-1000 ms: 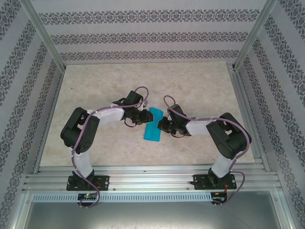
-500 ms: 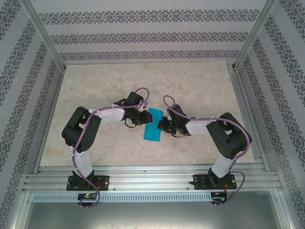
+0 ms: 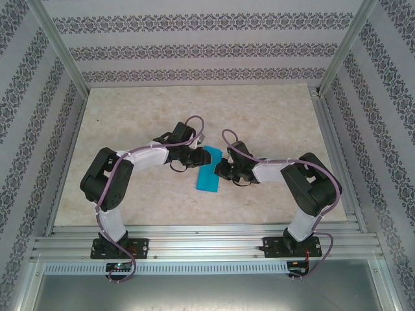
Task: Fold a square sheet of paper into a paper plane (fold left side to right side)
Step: First fold the square sheet of paper in half at the center of the table, then hold the square sheet of paper at the center of the table.
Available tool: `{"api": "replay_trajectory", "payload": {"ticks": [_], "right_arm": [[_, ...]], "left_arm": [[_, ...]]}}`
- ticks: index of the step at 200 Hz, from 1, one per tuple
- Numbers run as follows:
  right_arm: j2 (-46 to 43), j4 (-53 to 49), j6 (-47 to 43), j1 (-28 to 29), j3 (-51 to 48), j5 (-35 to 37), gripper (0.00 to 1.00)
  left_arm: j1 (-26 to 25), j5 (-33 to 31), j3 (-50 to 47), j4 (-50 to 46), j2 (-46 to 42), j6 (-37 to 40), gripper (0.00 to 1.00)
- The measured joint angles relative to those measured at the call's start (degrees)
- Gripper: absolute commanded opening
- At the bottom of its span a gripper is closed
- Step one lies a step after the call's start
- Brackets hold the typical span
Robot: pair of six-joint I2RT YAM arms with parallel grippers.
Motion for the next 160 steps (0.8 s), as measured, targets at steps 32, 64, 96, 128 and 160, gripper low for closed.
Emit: {"api": "replay_trajectory", "payload": {"ticks": [32,64,96,128,160], "right_arm": [[0.1,0.0,0.0,0.0,0.0,-0.1,0.07],[0.1,0.0,0.0,0.0,0.0,-0.2,0.07],[0.2,0.0,0.0,0.0,0.1,-0.2,0.07],[0.3,0.0,0.0,0.0,0.2,-0.2,0.07],[0.5,0.2,0.0,0.0,0.3,-0.3,0.07]], "left_arm": [[-0.9,0.7,0.0,0.7,2.7,0.0,0.26],[-0.9,-1.7,0.3,-1.0,4.5,0.9,0.25],[-0.7,-4.0,0.3,-2.9,4.8,1.9,0.24],[0.4,-5.6,0.3,-4.2,4.8,3.4,0.24],[2.2,-4.9,-1.1,-3.5,4.8,4.3,0.24]]}}
